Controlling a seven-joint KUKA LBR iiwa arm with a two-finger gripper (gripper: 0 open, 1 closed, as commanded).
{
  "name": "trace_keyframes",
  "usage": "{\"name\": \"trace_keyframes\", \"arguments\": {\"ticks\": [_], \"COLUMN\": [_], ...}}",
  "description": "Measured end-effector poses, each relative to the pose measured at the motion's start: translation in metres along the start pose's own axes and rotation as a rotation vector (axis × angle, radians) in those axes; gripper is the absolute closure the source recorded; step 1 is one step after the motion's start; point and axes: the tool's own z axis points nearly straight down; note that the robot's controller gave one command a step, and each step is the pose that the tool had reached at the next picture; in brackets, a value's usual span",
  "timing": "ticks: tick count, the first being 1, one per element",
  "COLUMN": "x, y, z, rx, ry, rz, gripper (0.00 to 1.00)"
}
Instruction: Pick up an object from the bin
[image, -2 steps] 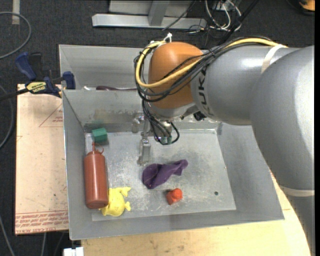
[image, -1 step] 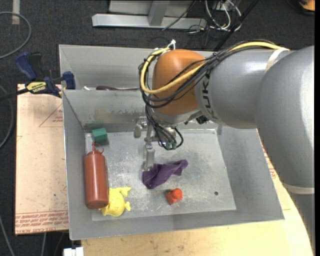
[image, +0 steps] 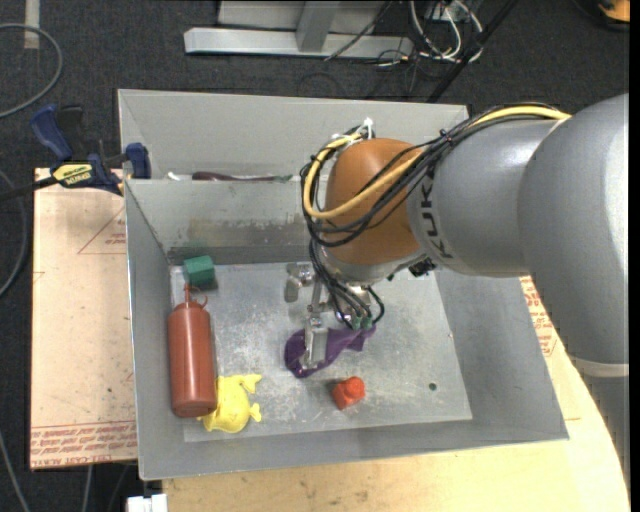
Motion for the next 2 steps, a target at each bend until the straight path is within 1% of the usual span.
{"name": "trace_keyframes", "arguments": {"ticks": [1,2], "x": [0.006,0.021], "y": [-0.020,-0.042], "z": [-0.001,0.035], "rx": [-0.001,-0.003], "ry": [0.004,-0.004], "rz": [0.014,0.182], "gripper": [0.00,1.00]}}
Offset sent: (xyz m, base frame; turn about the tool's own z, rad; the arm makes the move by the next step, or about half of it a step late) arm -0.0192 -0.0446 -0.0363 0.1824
